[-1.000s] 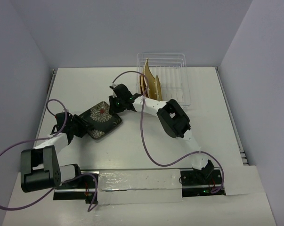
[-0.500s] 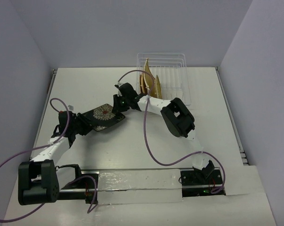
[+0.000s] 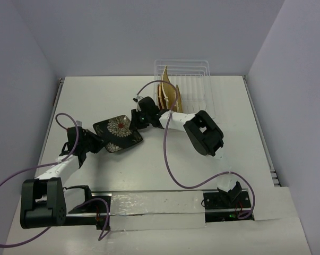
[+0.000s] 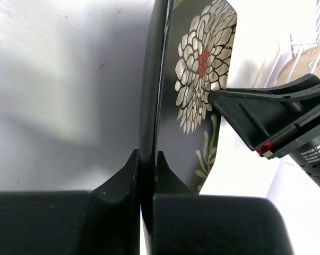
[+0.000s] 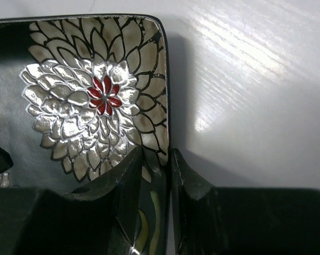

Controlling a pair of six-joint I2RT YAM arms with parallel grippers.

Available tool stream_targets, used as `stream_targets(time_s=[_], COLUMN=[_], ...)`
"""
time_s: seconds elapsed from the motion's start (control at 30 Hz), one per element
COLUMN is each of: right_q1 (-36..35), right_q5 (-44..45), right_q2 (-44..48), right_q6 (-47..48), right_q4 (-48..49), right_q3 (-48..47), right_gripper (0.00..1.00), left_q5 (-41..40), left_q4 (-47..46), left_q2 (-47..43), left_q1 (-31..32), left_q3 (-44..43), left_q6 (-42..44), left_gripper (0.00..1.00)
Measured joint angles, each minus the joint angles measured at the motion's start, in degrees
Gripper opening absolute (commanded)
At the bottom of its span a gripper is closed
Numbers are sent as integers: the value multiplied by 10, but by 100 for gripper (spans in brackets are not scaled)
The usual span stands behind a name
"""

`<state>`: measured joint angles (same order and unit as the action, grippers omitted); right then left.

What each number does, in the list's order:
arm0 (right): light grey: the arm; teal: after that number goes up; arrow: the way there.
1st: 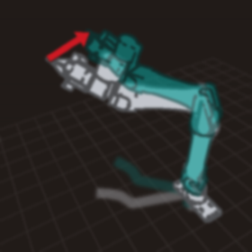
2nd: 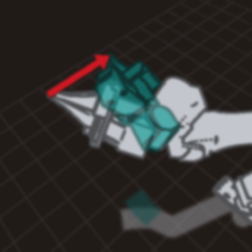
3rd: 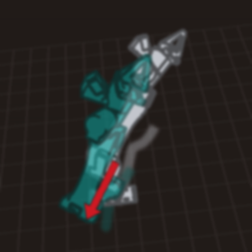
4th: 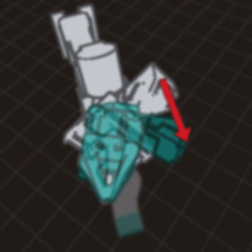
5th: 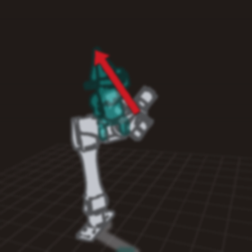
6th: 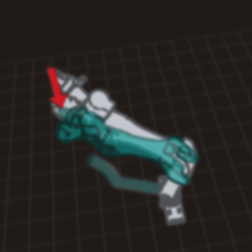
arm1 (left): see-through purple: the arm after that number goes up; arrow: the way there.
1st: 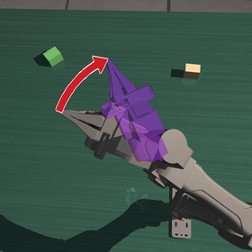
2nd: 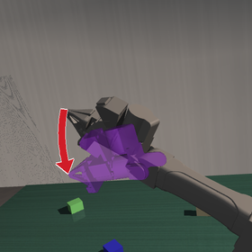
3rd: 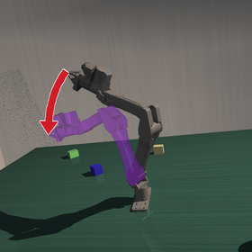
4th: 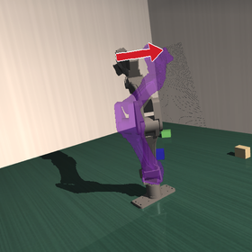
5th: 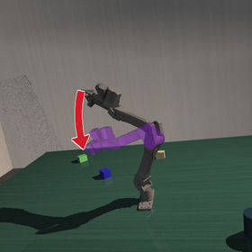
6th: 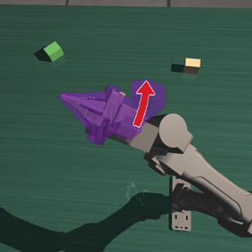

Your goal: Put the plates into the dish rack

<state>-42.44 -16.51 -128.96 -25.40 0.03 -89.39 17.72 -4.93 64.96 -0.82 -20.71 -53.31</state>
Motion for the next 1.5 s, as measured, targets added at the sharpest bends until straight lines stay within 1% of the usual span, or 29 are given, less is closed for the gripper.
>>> stream_targets(time_s=[0.13,0.17,0.2,0.23,0.4,0.53,0.57,0.7,0.8,0.87,0.93,1.07,1.23,1.3,1.37,1.43,1.5], right_q1=[0,-2,-6,-10,-22,-21,-21,-22,-27,-33,-38,-22,33,51,68,88,102], right_q5=[3,2,3,1,-2,8,12,30,67,122,187,267,306,321,342,364,378], right_q2=[24,35,47,59,126,196,214,278,333,377,426,496,563,608,659,706,743], right_q6=[14,18,24,28,50,74,79,93,102,109,118,123,112,103,94,82,73], right_q4=[-9,-15,-20,-23,-28,-31,-33,-42,-55,-57,-56,-52,-49,-58,-78,-97,-109], right_q3=[20,25,27,28,32,46,53,73,79,80,80,84,136,191,244,284,299], right_gripper=[54,65,72,77,89,96,100,100,100,100,100,100,100,100,100,100,100], left_q5=[0,-2,-3,-4,-10,-5,-3,-13,-58,-94,-105,-84,-56,-70,-91,-129,-157], left_q4=[15,21,24,30,65,73,78,117,153,177,185,185,197,211,220,245,259], left_q2=[-30,-46,-62,-78,-157,-182,-184,-188,-190,-190,-192,-194,-169,-137,-96,-47,1], left_q1=[7,11,16,19,27,35,39,52,55,51,48,48,57,82,126,190,249], left_q3=[0,-1,-2,-5,-45,-81,-93,-151,-197,-226,-247,-283,-360,-415,-481,-558,-630], left_q6=[26,35,43,51,88,93,93,97,110,122,128,135,142,153,169,188,207], left_gripper=[0,0,0,0,0,0,0,0,0,0,0,0,0,0,0,0,0])
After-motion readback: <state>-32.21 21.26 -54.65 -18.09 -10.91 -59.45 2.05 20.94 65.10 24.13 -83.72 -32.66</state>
